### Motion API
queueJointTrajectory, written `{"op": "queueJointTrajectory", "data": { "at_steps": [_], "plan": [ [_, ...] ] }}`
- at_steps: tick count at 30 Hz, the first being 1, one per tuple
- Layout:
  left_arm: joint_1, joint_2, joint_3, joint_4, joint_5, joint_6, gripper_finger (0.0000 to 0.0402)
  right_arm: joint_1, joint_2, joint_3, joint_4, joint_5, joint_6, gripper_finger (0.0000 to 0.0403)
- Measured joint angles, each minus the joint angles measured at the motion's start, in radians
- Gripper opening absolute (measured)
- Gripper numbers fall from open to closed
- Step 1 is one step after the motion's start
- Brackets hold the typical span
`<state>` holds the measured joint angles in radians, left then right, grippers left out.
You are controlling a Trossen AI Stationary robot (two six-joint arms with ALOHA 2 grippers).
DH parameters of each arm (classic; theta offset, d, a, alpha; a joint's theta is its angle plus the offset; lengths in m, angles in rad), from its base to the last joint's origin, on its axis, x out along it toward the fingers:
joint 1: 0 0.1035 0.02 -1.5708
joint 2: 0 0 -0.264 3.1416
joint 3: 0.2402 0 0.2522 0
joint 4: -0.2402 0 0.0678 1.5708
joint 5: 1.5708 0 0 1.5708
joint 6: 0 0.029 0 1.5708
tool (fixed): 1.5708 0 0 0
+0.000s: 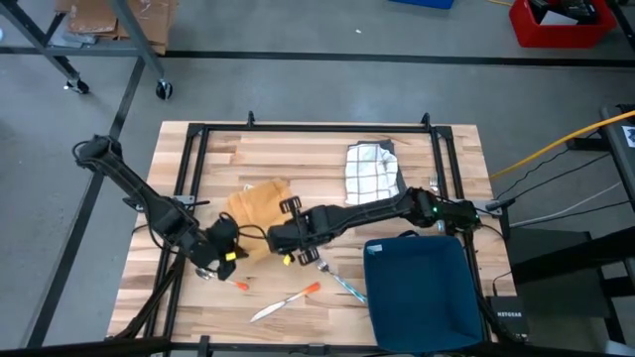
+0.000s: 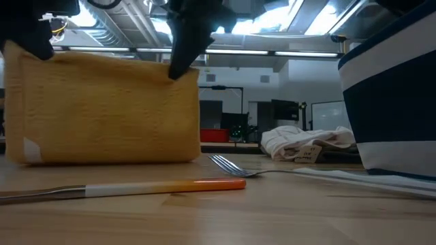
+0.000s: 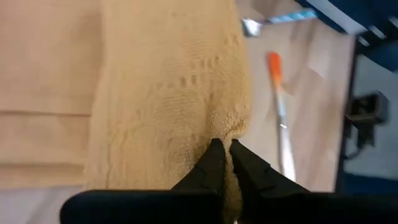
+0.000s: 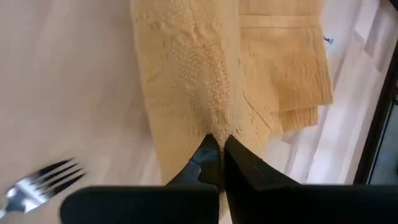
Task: Fold towel
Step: Fold the orange towel
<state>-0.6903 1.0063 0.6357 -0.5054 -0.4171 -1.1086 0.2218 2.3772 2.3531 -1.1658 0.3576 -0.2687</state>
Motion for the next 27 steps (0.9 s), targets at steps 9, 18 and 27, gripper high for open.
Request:
{"op": "queueJointTrajectory", "data": {
  "at_steps": [9, 18, 27],
  "plan": [
    [0.018, -0.055, 0.0, -0.254, -0.094, -0.149, 0.0002, -0.098, 0.0, 0.0, 0.106, -0.03, 0.001, 0.0009],
    [0.099, -0.054, -0.048, -0.299, -0.179, -0.14, 0.0006, -0.206, 0.0, 0.0, 0.189, -0.115, -0.048, 0.001],
    [0.173, -0.054, -0.057, -0.291, -0.179, -0.111, 0.0007, -0.291, 0.036, 0.001, 0.236, -0.227, -0.051, 0.001]
  ]
}}
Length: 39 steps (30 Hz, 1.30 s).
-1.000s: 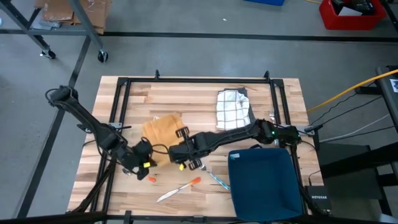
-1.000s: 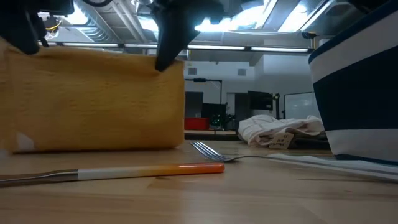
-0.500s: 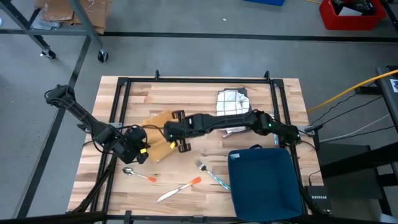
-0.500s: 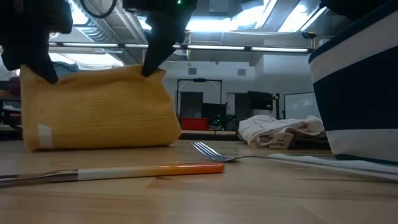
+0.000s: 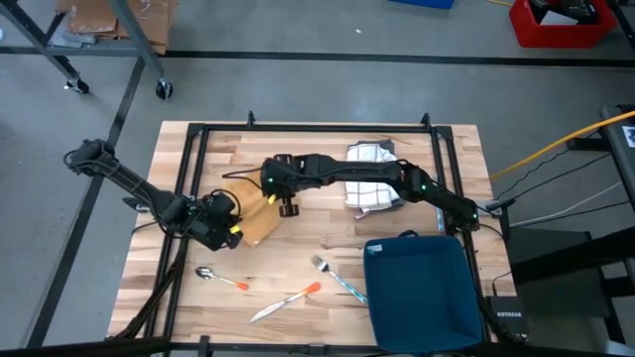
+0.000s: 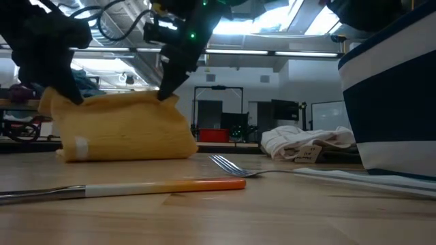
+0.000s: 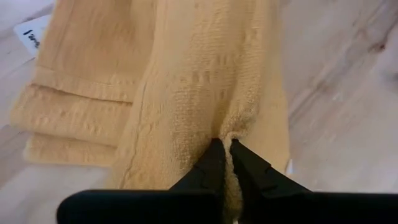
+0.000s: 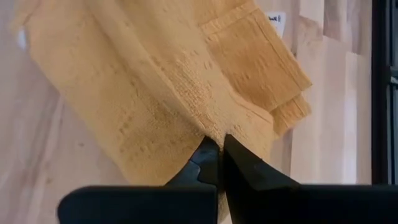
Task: Fold towel
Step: Fold the orange towel
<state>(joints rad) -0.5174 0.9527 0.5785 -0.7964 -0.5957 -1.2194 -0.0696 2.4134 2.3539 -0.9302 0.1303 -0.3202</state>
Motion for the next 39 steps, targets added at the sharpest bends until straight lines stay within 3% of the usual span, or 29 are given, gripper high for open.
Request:
{"op": "queueJointTrajectory", "data": {
  "at_steps": [11, 19, 27, 34, 39],
  "plan": [
    [-0.013, -0.002, 0.003, 0.283, 0.069, 0.101, 0.0002, 0.044, -0.025, 0.003, -0.169, -0.048, 0.0, 0.0005],
    [-0.018, -0.001, 0.004, 0.377, 0.134, -0.004, 0.0002, 0.12, -0.027, 0.003, -0.346, -0.055, 0.001, 0.0005],
    [-0.126, 0.017, 0.005, 0.466, 0.142, -0.118, 0.0001, 0.206, -0.027, 0.003, -0.376, -0.122, 0.004, 0.0005],
    [-0.268, 0.139, 0.005, 0.646, 0.136, -0.241, 0.0001, 0.288, -0.027, 0.003, -0.373, -0.201, 0.067, 0.0003],
    [-0.334, 0.184, 0.005, 0.767, 0.116, -0.259, 0.0, 0.343, -0.031, 0.003, -0.367, -0.187, 0.062, 0.0004]
  ]
}}
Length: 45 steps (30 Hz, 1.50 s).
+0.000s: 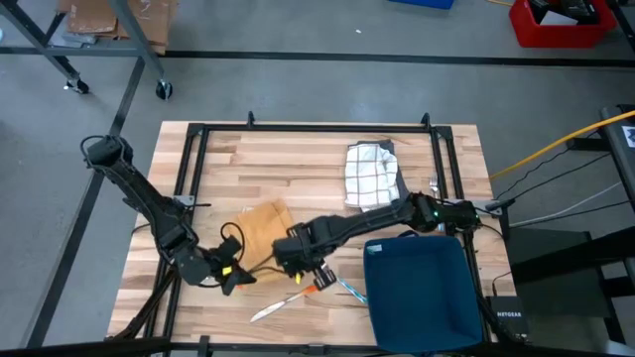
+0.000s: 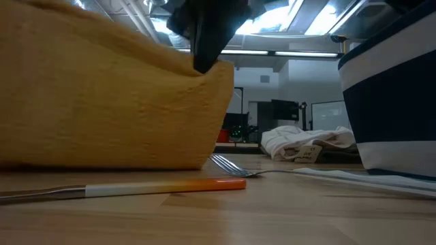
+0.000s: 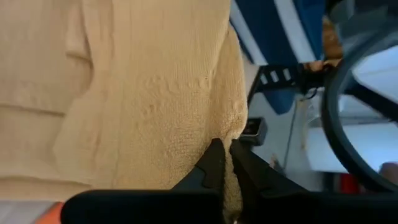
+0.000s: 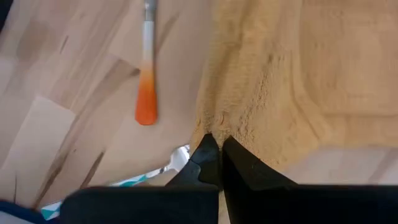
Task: Fold towel
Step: Fold the orange towel
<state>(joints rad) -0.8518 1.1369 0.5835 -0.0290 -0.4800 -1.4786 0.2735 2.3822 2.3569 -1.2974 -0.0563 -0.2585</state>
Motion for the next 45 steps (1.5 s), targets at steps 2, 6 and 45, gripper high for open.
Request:
{"op": "queueJointTrajectory", "data": {
  "at_steps": [2, 6, 45],
  "plan": [
    [-0.016, -0.001, 0.0, 0.009, -0.037, -0.022, 0.0, 0.013, -0.01, 0.0, 0.0, 0.03, -0.001, 0.0003],
    [-0.034, -0.015, 0.0, 0.029, -0.073, -0.031, 0.0, 0.021, -0.046, 0.0, -0.001, 0.049, -0.001, 0.0004],
    [-0.159, 0.099, 0.002, -0.421, -0.581, -0.767, 0.0, -0.283, -0.092, -0.117, 0.365, -0.148, 0.06, 0.0003]
  ]
}}
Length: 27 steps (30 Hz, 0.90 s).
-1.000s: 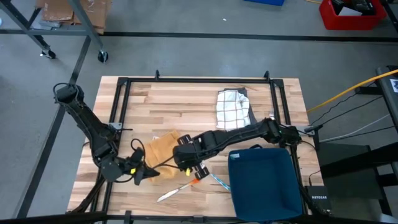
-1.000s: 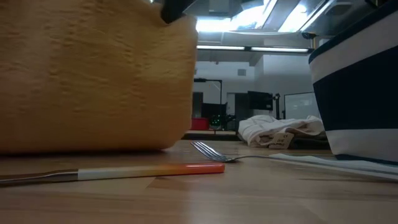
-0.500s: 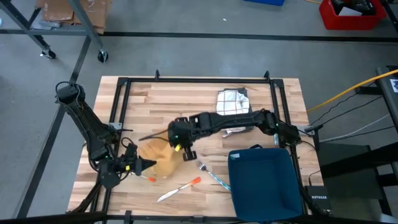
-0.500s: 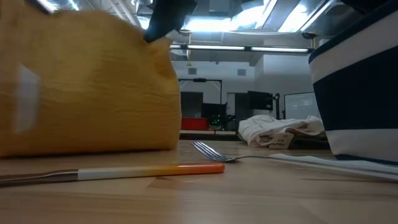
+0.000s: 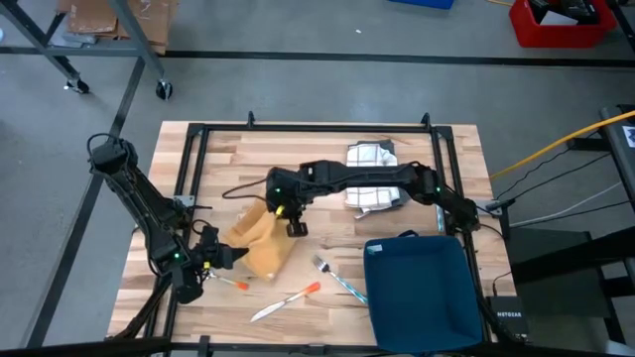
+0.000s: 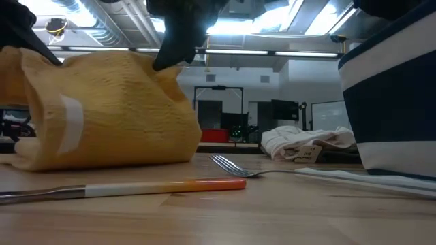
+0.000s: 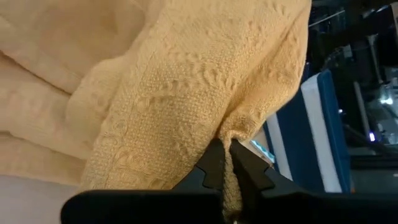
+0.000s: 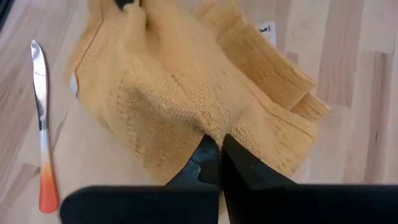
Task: Fold towel
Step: Fold the orange towel
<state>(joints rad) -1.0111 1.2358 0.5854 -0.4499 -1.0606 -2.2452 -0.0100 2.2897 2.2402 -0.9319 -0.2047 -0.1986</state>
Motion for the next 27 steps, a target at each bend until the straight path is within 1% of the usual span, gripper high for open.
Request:
{"op": "queueJointTrajectory", "data": {
  "at_steps": [4, 8, 11, 15, 19, 21, 25, 27],
  "plan": [
    [0.0, 0.0, 0.0, 0.046, -0.004, 0.012, 0.0, -0.019, 0.0, 0.0, 0.024, -0.017, 0.0, 0.0003],
    [-0.001, 0.0, 0.0, 0.039, -0.001, 0.022, 0.0, -0.028, 0.011, 0.001, 0.063, -0.024, -0.013, 0.0003],
    [-0.001, 0.0, 0.0, 0.086, -0.001, 0.021, 0.0, -0.03, 0.027, 0.001, 0.041, -0.052, -0.004, 0.0003],
    [0.005, 0.0, 0.0, 0.234, -0.003, 0.136, 0.0, -0.026, 0.03, 0.001, -0.047, -0.08, 0.015, 0.0003],
    [0.022, 0.0, 0.0, 0.346, 0.004, 0.255, 0.0, -0.013, 0.03, 0.023, -0.175, -0.092, 0.011, 0.0003],
    [0.029, -0.001, 0.0, 0.392, 0.038, 0.296, 0.0, -0.005, 0.028, 0.027, -0.213, -0.112, 0.011, 0.0003],
    [0.031, -0.001, 0.0, 0.493, 0.126, 0.37, 0.0, 0.031, 0.028, 0.026, -0.274, -0.216, 0.011, 0.0002],
    [0.028, -0.001, 0.0, 0.541, 0.157, 0.396, 0.0, 0.057, 0.029, 0.026, -0.28, -0.242, 0.011, 0.0002]
  ]
}}
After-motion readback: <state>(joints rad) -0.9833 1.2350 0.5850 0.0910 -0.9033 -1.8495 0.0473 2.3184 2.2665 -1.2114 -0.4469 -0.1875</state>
